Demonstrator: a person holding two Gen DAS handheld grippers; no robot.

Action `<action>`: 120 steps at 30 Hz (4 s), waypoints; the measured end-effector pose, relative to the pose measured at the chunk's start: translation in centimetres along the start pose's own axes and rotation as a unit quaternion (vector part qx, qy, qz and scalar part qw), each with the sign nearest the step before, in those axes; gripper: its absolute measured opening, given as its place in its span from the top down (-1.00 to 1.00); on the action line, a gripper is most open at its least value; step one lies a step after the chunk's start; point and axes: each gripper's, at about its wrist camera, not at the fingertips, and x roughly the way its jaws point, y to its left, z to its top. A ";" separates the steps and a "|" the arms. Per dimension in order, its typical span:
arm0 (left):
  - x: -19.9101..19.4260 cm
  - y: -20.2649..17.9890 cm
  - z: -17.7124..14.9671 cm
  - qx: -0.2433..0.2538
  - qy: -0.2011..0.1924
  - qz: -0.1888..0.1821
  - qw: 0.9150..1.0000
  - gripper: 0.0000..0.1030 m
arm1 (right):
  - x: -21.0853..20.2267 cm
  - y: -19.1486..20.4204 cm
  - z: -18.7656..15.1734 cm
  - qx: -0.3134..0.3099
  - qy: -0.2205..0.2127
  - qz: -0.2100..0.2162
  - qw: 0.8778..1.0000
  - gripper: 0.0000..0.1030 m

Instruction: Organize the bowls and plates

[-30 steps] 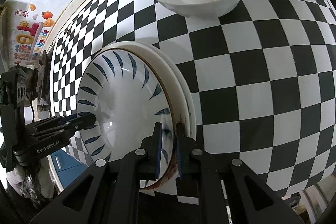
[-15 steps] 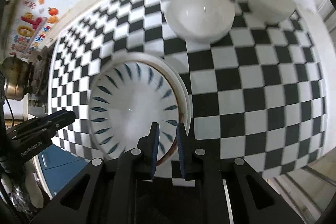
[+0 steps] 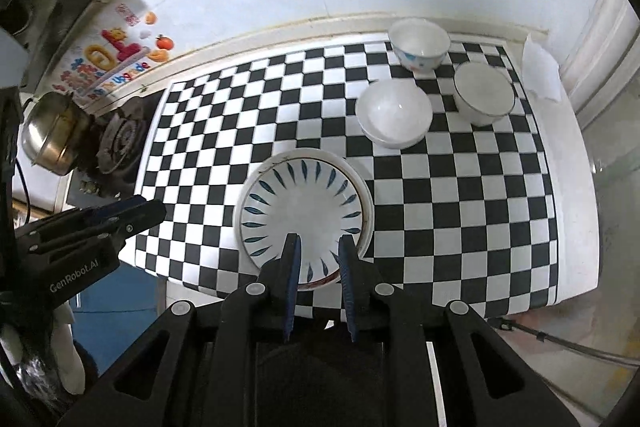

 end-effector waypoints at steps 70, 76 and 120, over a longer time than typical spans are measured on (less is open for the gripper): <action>24.8 -14.0 12.0 0.092 0.192 -0.107 0.971 0.55 | 19.3 -21.1 5.9 0.200 0.107 0.026 0.974 0.80; 25.3 -16.2 8.7 0.110 0.208 -0.106 0.966 0.55 | 17.7 -22.8 1.4 0.222 0.113 0.022 0.968 0.80; 31.0 -20.7 23.4 -0.006 0.193 -0.112 0.975 0.46 | 18.2 -35.8 16.4 0.238 0.082 0.029 0.967 0.25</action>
